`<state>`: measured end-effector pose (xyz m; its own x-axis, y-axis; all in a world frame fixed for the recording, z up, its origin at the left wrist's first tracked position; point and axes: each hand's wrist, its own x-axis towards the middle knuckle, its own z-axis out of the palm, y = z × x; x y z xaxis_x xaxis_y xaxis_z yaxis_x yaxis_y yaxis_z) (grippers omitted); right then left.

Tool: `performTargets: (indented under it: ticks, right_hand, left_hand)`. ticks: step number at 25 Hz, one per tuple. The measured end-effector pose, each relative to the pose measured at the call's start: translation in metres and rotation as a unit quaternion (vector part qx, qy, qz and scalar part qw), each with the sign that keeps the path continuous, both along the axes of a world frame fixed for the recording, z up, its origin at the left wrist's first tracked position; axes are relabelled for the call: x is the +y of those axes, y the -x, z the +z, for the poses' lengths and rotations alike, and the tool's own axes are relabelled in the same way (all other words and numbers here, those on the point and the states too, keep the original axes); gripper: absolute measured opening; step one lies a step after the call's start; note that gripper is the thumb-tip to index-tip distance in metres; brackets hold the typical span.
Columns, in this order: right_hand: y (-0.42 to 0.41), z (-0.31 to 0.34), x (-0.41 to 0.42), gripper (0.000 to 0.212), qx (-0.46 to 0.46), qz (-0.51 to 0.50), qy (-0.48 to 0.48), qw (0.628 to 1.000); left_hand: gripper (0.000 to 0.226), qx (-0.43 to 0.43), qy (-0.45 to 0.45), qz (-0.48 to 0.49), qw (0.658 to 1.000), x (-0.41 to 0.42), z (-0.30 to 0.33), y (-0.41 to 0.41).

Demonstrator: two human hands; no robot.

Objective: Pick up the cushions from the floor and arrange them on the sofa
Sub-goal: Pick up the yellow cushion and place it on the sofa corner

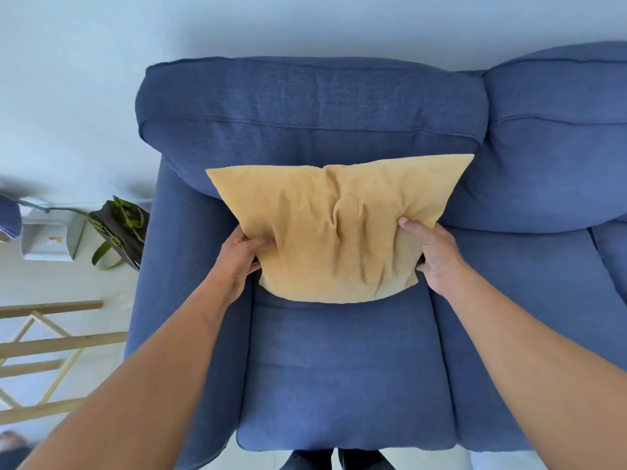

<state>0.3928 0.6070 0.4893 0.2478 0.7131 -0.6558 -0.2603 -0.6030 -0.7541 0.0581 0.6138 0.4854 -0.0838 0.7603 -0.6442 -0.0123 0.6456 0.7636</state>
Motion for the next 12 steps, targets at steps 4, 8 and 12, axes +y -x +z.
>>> performTargets:
  ticks: [4, 8, 12]
  right_hand:
    - [0.002, -0.017, 0.025, 0.046, -0.045, 0.029, 0.052, 0.997]
    - [-0.005, -0.005, 0.047, 0.049, -0.077, -0.037, -0.015, 0.996]
    - [-0.012, 0.007, 0.070, 0.037, -0.106, -0.074, -0.062, 0.990]
  left_hand:
    - [0.064, 0.024, 0.041, -0.032, 0.998, 0.030, -0.012, 0.000]
    - [0.054, 0.025, -0.021, 0.077, 0.996, 0.058, 0.002, 0.002]
    - [0.027, 0.044, -0.058, 0.134, 0.988, 0.073, 0.013, 0.000]
